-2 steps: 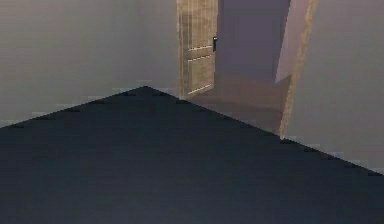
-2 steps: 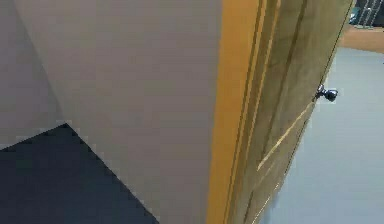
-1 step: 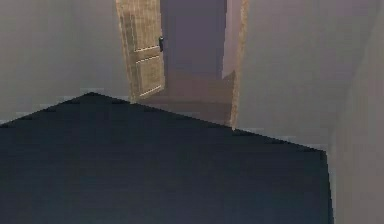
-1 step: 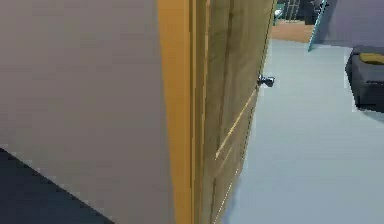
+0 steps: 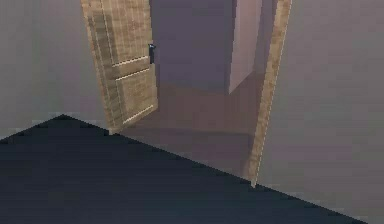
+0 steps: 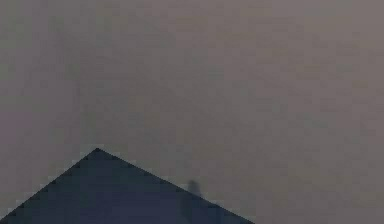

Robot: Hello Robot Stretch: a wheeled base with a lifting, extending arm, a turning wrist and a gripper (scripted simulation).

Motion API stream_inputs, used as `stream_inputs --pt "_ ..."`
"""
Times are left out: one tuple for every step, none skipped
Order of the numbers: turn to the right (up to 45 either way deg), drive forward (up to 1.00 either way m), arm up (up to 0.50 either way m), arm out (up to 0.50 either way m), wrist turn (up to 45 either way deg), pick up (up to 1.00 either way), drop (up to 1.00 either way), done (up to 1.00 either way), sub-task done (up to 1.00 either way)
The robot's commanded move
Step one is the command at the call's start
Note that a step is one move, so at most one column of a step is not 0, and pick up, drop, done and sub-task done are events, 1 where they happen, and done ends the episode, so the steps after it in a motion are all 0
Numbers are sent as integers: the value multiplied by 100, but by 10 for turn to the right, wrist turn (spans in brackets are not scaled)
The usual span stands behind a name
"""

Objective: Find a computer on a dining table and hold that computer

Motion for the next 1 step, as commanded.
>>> stream_inputs --pt "30 0 0 0 0 0 0 0 0"
